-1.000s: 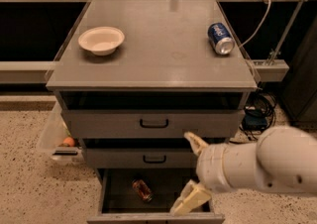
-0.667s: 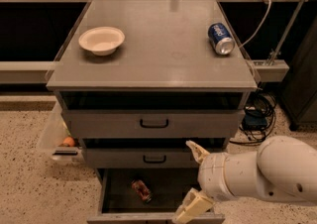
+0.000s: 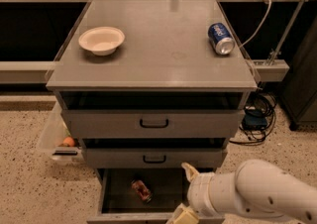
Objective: Pick coke can from bottom drawer and place on counter
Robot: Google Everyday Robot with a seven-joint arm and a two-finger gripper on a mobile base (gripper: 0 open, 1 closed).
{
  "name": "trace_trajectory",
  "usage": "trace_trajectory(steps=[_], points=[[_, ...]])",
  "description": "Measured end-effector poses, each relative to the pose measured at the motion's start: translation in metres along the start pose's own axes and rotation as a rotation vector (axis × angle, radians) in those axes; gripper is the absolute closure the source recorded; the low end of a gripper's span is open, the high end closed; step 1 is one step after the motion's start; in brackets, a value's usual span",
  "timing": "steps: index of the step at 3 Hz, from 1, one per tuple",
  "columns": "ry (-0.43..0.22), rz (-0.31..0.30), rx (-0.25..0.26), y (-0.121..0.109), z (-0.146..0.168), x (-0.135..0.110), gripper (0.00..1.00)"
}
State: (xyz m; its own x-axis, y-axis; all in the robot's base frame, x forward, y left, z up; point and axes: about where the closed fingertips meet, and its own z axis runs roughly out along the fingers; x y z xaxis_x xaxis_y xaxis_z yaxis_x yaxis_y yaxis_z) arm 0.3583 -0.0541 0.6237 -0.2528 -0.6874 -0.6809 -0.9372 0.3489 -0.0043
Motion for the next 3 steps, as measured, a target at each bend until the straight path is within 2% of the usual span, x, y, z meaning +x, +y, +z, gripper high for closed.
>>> trace_trajectory(steps=[1,2,3], points=[[0.003,0.114,-0.045,0.020,0.066,0.041,0.00],[0.016,0.178,0.001,0.001,0.113,0.063,0.00],[0.015,0.177,0.069,-0.017,0.119,0.065,0.00]])
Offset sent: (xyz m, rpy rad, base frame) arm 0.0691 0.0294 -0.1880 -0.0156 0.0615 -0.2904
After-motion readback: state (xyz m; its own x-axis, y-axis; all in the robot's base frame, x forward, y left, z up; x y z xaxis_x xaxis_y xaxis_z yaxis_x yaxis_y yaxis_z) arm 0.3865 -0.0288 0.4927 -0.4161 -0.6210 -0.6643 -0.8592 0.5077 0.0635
